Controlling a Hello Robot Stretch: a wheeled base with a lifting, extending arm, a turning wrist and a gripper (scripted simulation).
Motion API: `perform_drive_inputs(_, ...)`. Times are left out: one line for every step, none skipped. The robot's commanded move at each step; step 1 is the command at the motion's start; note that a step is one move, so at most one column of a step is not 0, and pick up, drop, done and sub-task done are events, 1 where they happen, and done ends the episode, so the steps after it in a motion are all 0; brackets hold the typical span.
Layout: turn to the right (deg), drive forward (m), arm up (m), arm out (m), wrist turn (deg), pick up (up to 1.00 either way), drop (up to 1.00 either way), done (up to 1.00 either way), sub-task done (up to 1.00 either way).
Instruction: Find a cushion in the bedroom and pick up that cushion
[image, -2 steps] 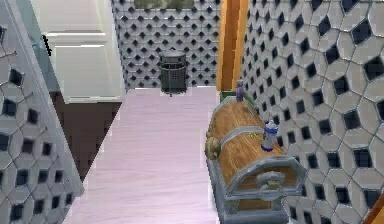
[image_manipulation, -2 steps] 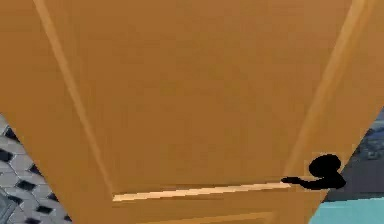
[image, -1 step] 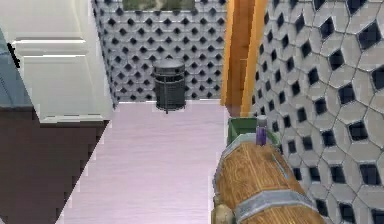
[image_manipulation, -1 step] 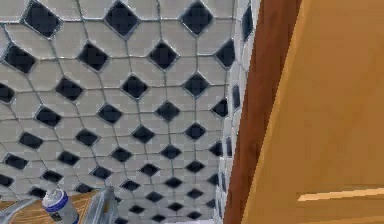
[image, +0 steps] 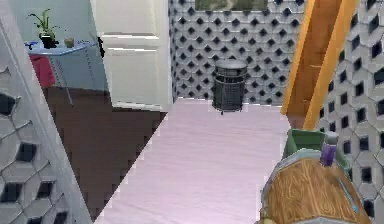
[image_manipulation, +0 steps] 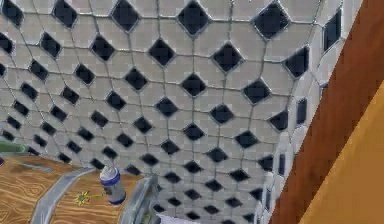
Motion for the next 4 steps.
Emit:
perform_drive_inputs(0.0, 1.00, 0.00, 0.00, 0.0, 0.00, 0.00, 0.00, 0.00)
perform_drive_inputs(-12.0, 0.00, 0.00, 0.00, 0.0, 0.00, 0.00, 0.00, 0.00)
perform_drive_inputs(0.0, 0.25, 0.00, 0.00, 0.0, 0.00, 0.00, 0.00, 0.00)
perform_drive_inputs(45.0, 0.00, 0.00, 0.00, 0.0, 0.00, 0.00, 0.00, 0.00)
